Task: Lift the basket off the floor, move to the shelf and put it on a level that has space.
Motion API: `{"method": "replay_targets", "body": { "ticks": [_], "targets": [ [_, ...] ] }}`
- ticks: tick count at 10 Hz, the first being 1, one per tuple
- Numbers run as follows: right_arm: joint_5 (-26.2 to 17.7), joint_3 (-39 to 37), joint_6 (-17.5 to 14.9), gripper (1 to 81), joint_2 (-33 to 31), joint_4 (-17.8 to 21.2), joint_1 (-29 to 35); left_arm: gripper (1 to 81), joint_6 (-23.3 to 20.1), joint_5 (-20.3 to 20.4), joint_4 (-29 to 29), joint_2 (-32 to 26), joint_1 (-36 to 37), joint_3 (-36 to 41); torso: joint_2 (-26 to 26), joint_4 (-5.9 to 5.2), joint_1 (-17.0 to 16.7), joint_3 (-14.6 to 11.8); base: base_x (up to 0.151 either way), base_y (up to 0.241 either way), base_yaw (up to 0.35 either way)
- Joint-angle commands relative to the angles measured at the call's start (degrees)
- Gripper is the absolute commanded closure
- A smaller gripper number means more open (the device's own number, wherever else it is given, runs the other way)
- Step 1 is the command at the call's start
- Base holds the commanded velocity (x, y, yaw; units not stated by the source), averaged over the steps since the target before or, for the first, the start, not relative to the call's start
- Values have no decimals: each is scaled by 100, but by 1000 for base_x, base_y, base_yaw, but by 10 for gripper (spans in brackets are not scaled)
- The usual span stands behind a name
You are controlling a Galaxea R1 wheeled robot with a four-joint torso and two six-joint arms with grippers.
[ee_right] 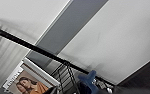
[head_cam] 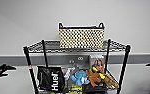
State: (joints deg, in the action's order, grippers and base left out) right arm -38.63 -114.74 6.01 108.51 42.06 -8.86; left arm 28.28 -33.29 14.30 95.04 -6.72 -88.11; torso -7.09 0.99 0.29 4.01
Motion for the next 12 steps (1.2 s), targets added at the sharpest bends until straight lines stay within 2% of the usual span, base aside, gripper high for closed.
{"method": "replay_targets", "body": {
  "ticks": [1, 3, 5, 8, 10, 12],
  "targets": [
    [-12, -56, -161, 10, 148, 171, -208, 10, -262, 789, -24, 447, -676, 268, 0, 0, 0, 0, 0, 0, 0],
    [101, -21, -232, 10, 235, 180, -814, 10, -376, 1290, -24, 605, -1459, 268, -2, 0, 0, 0, 0, 0, 0],
    [241, -161, -503, 10, 576, 198, -1507, 10, -420, 1947, -32, 998, -2372, 268, 0, 0, 2, 0, 0, 0, 0],
    [707, -188, -697, 10, 893, 206, -2334, 10, -455, 2422, -348, 1517, -3269, 172, -2, 0, 0, 0, 0, 0, 0],
    [884, -293, -830, 10, 1175, 206, -2765, 10, -464, 2529, -480, 1808, -3796, -21, -2, 0, 2, 0, 0, 0, 0],
    [1174, -382, -996, 10, 1475, 206, -3284, 10, -464, 3057, -771, 2152, -4464, -189, -2, 0, 0, 0, 0, 0, 0]
  ]
}}
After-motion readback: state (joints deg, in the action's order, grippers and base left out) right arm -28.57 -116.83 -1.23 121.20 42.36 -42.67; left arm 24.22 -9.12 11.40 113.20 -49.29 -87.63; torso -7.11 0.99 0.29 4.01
